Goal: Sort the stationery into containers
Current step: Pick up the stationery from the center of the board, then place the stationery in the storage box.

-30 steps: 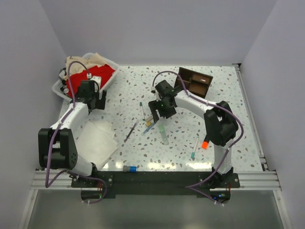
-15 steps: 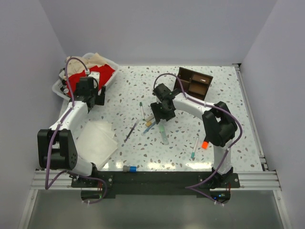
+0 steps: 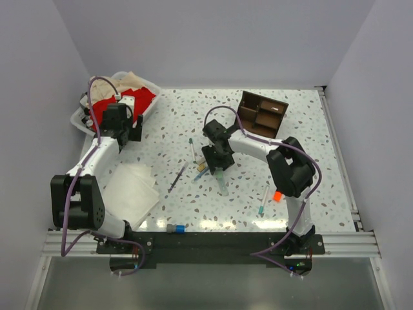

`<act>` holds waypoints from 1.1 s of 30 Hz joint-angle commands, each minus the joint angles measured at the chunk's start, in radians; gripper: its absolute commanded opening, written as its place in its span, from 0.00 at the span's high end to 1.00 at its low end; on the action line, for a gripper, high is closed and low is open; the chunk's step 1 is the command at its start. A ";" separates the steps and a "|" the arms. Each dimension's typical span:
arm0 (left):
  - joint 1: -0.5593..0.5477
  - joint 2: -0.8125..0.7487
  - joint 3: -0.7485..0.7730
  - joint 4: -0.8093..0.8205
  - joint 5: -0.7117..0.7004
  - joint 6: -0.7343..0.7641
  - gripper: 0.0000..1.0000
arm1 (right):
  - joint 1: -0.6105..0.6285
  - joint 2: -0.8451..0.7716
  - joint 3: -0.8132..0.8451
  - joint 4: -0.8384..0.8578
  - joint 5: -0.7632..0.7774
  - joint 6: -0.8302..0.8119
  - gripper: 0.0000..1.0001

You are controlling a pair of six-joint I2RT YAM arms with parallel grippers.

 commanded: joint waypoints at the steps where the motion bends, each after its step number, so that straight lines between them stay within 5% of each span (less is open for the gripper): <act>1: 0.007 -0.017 0.023 0.051 -0.007 0.000 0.00 | 0.001 0.025 0.001 -0.023 0.014 0.019 0.43; 10: 0.007 -0.023 0.004 0.071 -0.013 0.003 0.00 | 0.001 0.053 0.009 -0.046 0.027 -0.004 0.57; 16: 0.009 -0.017 0.004 0.094 0.005 -0.003 0.00 | 0.001 -0.005 0.011 -0.064 0.058 -0.068 1.00; 25: 0.004 -0.004 0.075 0.171 0.144 0.054 0.00 | -0.008 -0.155 0.271 -0.137 0.124 -0.294 1.00; 33: -0.054 0.022 0.081 0.199 0.198 0.069 0.00 | -0.091 -0.300 0.224 0.446 0.301 -0.447 1.00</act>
